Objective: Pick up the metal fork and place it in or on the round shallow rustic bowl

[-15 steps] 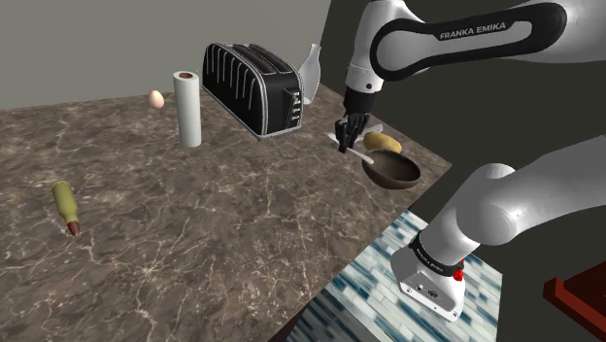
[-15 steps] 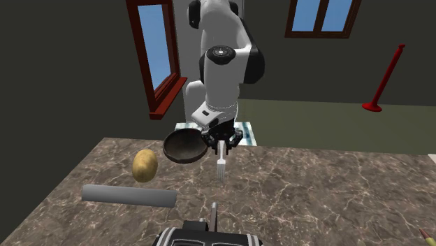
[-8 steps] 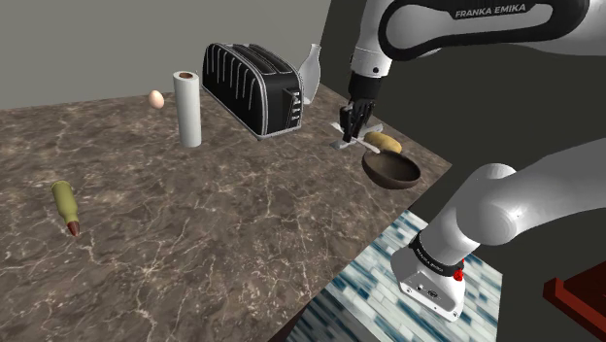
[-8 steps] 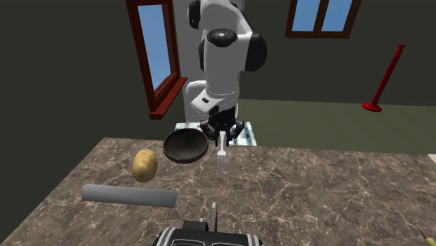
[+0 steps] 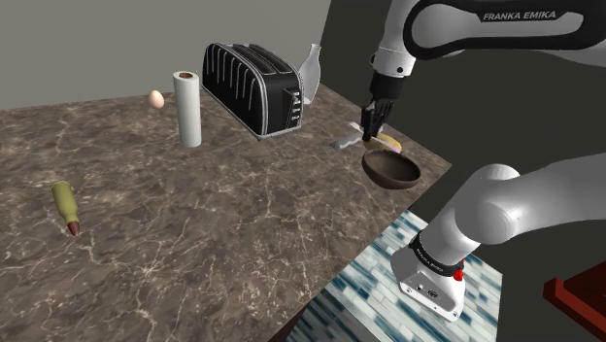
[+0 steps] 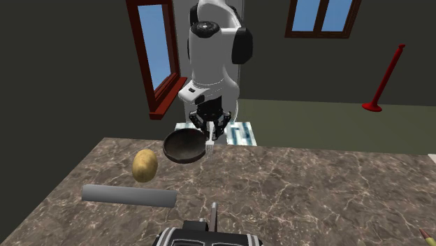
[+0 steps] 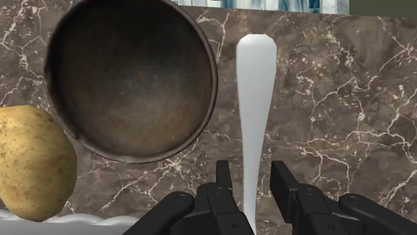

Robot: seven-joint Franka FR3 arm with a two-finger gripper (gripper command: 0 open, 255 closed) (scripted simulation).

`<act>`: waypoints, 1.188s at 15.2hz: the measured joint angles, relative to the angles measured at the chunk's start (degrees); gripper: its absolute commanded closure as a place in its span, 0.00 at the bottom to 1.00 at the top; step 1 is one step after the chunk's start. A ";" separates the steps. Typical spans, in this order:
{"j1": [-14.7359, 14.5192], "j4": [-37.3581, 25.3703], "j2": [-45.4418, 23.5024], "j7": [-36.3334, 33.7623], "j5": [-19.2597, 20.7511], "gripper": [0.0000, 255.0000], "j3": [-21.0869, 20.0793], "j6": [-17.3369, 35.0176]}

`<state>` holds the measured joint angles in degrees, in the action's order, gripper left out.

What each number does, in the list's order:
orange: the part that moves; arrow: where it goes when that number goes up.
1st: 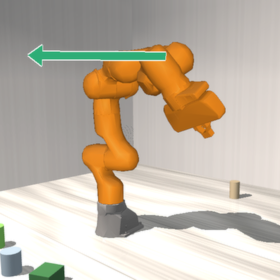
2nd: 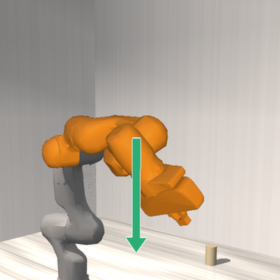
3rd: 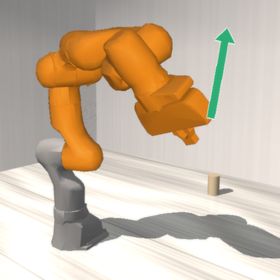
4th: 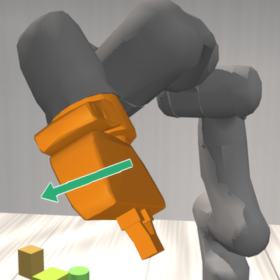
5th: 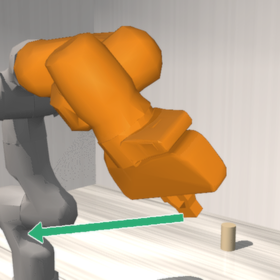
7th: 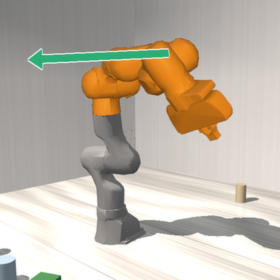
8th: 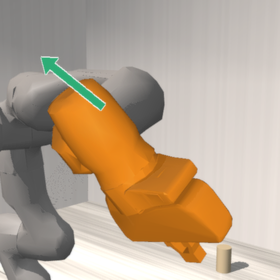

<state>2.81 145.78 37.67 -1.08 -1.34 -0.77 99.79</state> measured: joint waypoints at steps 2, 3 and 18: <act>1.07 1.87 3.84 1.97 1.44 1.00 1.69 -1.98; 1.60 3.11 5.47 2.86 2.15 1.00 2.48 -2.38; 8.52 15.53 17.64 12.32 11.89 1.00 11.93 -1.85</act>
<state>11.33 161.31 55.31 11.24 10.55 11.17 97.94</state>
